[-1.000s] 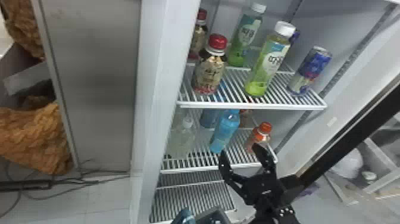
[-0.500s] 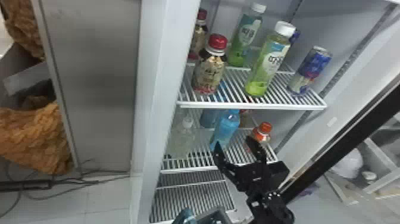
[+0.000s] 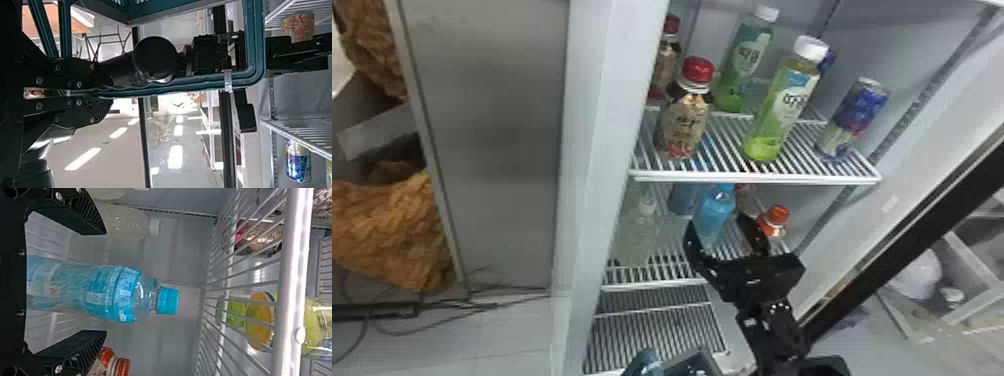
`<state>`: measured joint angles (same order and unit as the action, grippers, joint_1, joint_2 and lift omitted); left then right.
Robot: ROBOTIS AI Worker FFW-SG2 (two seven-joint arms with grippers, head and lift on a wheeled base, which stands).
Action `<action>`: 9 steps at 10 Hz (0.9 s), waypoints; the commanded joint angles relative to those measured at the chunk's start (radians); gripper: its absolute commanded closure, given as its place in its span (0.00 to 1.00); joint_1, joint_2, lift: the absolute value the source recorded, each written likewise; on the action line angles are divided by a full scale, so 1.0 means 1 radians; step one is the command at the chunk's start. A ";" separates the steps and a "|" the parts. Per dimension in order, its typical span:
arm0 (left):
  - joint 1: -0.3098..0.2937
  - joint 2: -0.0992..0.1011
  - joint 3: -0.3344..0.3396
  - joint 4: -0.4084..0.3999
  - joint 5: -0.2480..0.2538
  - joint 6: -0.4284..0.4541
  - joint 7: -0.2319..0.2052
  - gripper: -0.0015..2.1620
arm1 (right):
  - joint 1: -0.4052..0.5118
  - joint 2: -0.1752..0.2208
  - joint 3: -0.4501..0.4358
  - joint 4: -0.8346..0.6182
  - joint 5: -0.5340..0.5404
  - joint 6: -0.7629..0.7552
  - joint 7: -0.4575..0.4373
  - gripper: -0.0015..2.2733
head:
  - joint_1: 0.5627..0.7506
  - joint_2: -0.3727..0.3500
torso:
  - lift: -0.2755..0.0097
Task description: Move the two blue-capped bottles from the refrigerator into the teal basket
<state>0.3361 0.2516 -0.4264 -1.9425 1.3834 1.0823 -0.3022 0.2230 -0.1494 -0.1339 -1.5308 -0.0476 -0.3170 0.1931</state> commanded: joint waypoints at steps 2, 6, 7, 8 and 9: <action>-0.002 0.000 0.000 0.000 0.000 -0.002 0.000 0.50 | -0.051 -0.002 0.007 0.047 0.003 -0.010 -0.003 0.05 | 0.70 0.03 | 0.44; -0.002 0.000 0.000 0.002 0.002 -0.007 -0.002 0.50 | -0.118 -0.007 0.007 0.118 0.000 -0.014 -0.017 0.10 | 0.70 0.03 | 0.44; -0.002 0.000 0.000 0.002 0.002 -0.007 -0.002 0.50 | -0.127 -0.009 0.008 0.128 -0.008 -0.014 -0.017 0.19 | 0.70 0.03 | 0.44; -0.002 0.000 0.000 0.002 0.003 -0.007 -0.003 0.50 | -0.125 -0.010 0.011 0.126 -0.021 -0.014 -0.015 0.25 | 0.70 0.03 | 0.44; -0.002 0.000 0.000 0.005 0.003 -0.007 -0.003 0.50 | -0.120 -0.012 0.017 0.123 -0.044 -0.014 -0.015 0.26 | 0.70 0.03 | 0.44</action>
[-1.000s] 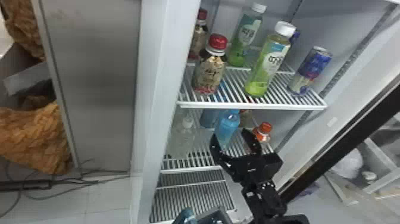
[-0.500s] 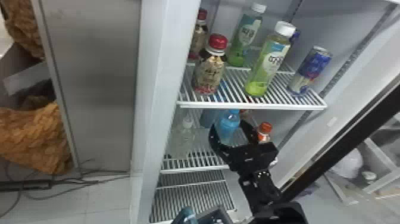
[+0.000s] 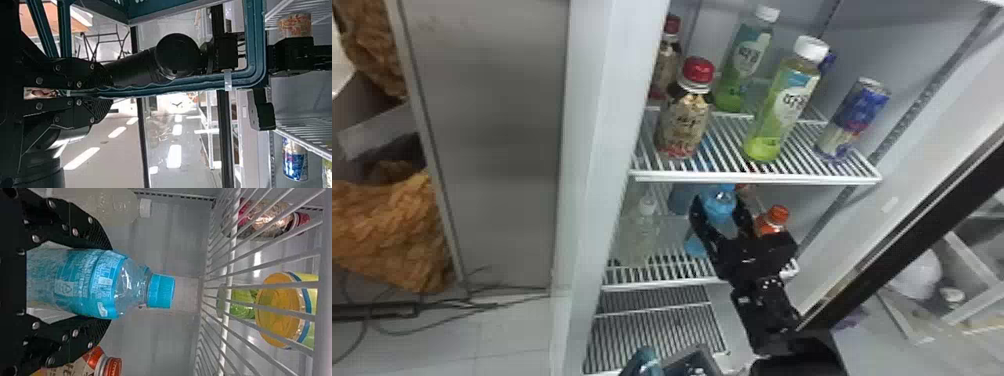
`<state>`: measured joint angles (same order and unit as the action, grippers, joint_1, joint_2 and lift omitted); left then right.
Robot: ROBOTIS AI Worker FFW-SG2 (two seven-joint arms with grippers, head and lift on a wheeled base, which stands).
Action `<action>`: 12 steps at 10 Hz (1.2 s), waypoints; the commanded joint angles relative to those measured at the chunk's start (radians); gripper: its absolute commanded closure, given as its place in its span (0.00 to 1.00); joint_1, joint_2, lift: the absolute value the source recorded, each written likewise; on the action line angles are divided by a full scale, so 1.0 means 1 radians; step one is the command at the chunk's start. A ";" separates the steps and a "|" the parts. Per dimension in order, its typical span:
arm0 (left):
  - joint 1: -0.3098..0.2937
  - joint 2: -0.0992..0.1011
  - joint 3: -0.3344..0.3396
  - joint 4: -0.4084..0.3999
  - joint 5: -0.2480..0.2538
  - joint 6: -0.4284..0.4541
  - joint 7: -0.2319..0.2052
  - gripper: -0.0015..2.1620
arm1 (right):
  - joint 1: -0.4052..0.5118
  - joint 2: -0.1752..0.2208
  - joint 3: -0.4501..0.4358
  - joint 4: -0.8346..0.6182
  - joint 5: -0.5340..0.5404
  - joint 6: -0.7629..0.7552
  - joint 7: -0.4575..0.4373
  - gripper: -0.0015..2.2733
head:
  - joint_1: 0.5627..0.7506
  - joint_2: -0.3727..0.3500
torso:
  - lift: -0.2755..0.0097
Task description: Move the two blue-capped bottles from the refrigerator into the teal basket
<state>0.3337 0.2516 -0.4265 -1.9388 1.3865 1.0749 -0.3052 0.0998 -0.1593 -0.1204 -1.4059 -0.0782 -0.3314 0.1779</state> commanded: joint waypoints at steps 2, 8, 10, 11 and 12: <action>0.000 0.001 0.000 0.001 0.000 -0.002 0.000 0.50 | 0.050 -0.002 0.005 -0.063 -0.048 0.002 0.000 0.27 | 0.70 0.03 | 0.44; 0.005 0.000 0.005 0.001 0.006 -0.012 -0.002 0.50 | 0.359 -0.014 -0.016 -0.458 -0.133 0.115 0.000 0.27 | 0.70 0.03 | 0.44; 0.005 0.000 0.006 0.001 0.005 -0.010 -0.002 0.50 | 0.438 -0.012 -0.035 -0.559 -0.143 0.145 0.000 0.27 | 0.70 0.03 | 0.44; 0.007 0.000 0.006 0.001 0.005 -0.012 0.000 0.50 | 0.472 -0.009 -0.045 -0.605 -0.143 0.160 0.000 0.27 | 0.70 0.03 | 0.44; 0.007 -0.002 0.008 0.001 0.005 -0.012 0.000 0.50 | 0.504 -0.008 -0.050 -0.650 -0.144 0.172 0.000 0.27 | 0.70 0.03 | 0.44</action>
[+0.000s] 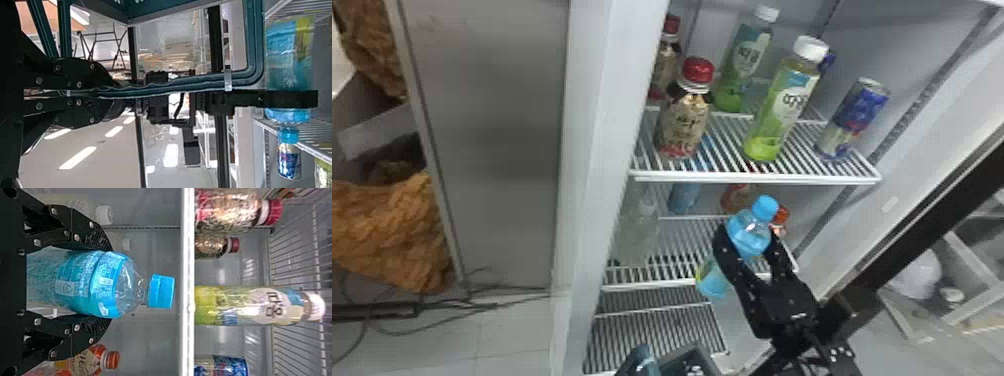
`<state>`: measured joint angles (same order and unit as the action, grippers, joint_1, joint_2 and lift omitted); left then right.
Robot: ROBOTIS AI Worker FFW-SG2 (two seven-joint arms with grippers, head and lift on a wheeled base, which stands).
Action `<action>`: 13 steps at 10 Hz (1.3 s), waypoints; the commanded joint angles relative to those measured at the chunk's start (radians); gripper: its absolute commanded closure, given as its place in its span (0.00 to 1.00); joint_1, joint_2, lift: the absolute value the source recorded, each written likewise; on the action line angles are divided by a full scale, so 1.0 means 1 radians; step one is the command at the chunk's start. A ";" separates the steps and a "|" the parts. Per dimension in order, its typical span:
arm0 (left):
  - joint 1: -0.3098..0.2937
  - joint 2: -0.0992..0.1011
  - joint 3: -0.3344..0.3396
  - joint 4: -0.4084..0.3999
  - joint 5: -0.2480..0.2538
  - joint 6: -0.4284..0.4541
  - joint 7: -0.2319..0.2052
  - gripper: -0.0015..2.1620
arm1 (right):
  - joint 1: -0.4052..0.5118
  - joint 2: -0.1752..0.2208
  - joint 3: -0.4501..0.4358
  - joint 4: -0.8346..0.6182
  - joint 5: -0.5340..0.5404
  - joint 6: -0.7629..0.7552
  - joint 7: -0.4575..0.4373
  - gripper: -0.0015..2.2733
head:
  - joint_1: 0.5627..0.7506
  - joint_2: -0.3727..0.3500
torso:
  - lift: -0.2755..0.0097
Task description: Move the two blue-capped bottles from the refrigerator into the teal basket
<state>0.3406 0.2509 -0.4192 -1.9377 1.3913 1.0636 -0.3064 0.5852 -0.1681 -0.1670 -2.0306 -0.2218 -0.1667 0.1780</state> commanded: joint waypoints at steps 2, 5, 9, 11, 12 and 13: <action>0.003 -0.001 0.002 0.000 0.000 -0.001 0.000 0.50 | 0.085 0.005 -0.003 -0.116 -0.013 0.046 0.008 0.27 | 0.70 0.03 | 0.44; 0.008 -0.002 0.007 0.000 0.000 -0.003 0.000 0.50 | 0.200 0.009 -0.014 -0.248 -0.014 0.152 0.038 0.27 | 0.70 0.03 | 0.44; 0.013 -0.001 0.010 0.000 0.000 -0.003 0.000 0.50 | 0.293 0.015 -0.051 -0.398 -0.005 0.292 0.113 0.27 | 0.70 0.03 | 0.44; 0.015 -0.001 0.011 0.000 0.000 -0.003 0.000 0.50 | 0.308 0.015 -0.069 -0.423 0.001 0.353 0.150 0.27 | 0.70 0.03 | 0.44; 0.015 -0.001 0.011 0.000 0.000 -0.003 0.000 0.50 | 0.313 0.015 -0.075 -0.440 -0.001 0.405 0.178 0.27 | 0.70 0.03 | 0.44; 0.015 -0.001 0.011 0.000 0.000 -0.003 0.000 0.50 | 0.323 0.013 -0.075 -0.459 -0.002 0.449 0.196 0.27 | 0.70 0.03 | 0.44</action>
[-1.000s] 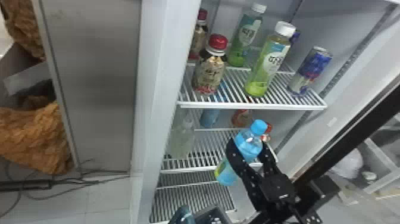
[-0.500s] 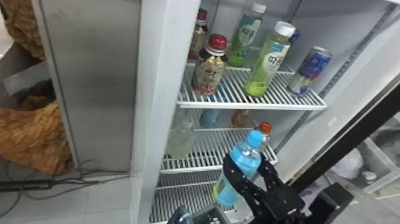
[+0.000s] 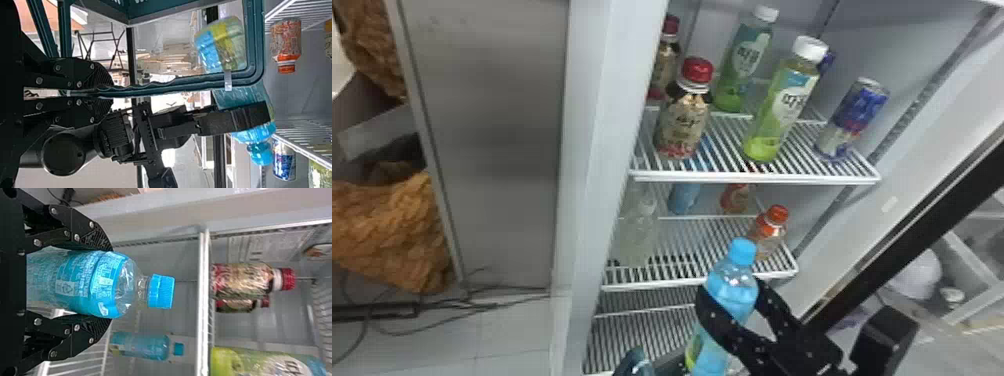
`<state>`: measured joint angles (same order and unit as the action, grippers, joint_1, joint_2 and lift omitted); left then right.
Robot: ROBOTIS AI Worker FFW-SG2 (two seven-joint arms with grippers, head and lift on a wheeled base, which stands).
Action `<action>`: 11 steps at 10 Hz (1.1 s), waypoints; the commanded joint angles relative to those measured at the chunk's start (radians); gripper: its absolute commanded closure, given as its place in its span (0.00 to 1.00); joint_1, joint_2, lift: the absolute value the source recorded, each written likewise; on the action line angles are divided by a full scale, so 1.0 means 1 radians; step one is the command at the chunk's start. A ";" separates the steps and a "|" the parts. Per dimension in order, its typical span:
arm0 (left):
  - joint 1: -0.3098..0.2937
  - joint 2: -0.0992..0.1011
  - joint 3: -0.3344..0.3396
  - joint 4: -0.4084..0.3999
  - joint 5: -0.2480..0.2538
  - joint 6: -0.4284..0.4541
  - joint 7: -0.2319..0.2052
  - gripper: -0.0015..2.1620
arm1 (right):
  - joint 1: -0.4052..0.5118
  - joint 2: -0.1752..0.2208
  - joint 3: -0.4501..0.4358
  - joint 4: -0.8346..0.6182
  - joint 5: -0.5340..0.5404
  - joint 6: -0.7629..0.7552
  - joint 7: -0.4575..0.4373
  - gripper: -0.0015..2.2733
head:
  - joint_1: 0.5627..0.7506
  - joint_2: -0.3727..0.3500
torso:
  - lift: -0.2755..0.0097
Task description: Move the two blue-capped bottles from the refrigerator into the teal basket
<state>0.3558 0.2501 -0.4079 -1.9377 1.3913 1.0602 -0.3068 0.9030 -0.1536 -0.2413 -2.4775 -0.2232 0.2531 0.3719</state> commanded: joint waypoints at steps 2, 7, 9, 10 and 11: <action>0.000 0.000 0.001 0.000 -0.002 -0.002 0.000 0.50 | 0.017 -0.001 -0.001 -0.020 -0.005 0.095 0.022 0.27 | 0.70 0.03 | 0.44; -0.002 0.000 0.000 0.002 -0.002 -0.002 0.000 0.50 | -0.051 -0.007 0.011 0.108 0.005 0.127 0.073 0.27 | 0.70 0.03 | 0.44; -0.002 0.000 0.001 0.002 -0.002 -0.005 0.000 0.50 | -0.091 -0.006 0.017 0.184 0.005 0.115 0.101 0.25 | 0.70 0.03 | 0.44; 0.000 0.000 0.000 0.002 0.000 -0.005 0.000 0.50 | -0.105 -0.007 0.020 0.209 0.008 0.088 0.105 0.22 | 0.70 0.03 | 0.44; 0.000 0.000 0.000 0.002 0.000 -0.005 0.000 0.50 | -0.118 -0.007 0.022 0.228 0.012 0.063 0.108 0.21 | 0.70 0.03 | 0.44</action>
<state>0.3557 0.2501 -0.4078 -1.9352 1.3911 1.0552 -0.3067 0.7941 -0.1610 -0.2206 -2.2624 -0.2135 0.3340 0.4799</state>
